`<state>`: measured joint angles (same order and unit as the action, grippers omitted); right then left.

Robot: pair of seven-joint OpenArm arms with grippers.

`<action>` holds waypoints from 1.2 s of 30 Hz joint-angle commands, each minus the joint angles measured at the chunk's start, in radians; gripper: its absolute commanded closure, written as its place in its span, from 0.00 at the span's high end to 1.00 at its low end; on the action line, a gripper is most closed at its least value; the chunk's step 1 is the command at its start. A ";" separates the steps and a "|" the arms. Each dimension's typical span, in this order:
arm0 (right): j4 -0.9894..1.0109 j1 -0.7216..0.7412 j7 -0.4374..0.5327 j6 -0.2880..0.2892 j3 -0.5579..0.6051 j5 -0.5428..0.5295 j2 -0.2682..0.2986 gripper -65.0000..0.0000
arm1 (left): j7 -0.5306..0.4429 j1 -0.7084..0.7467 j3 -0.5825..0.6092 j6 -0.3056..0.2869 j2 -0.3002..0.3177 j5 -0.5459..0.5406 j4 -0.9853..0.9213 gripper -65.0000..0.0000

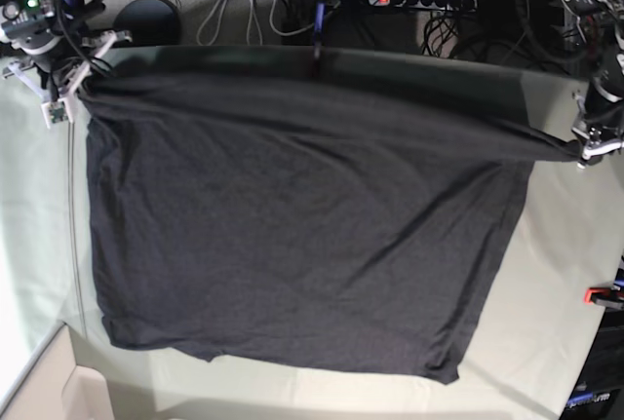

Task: Layout the t-shirt on the table in an organized manner, then fold the t-shirt properly
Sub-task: 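Hold the shirt edge with both grippers and adjust the grip, then drag the held corner with the right gripper to straighten the edge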

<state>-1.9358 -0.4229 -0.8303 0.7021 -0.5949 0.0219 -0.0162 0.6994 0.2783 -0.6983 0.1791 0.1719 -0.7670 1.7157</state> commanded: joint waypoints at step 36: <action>0.353 0.289 -0.039 -0.004 -0.053 -0.017 0.157 0.59 | -0.010 0.000 -0.004 -0.006 0.015 -0.006 0.017 0.00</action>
<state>-1.5650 -0.1410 -0.8871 0.6994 -0.6453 0.0166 0.1295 0.7063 0.2840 -0.6975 0.1764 0.1715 -0.7681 1.7157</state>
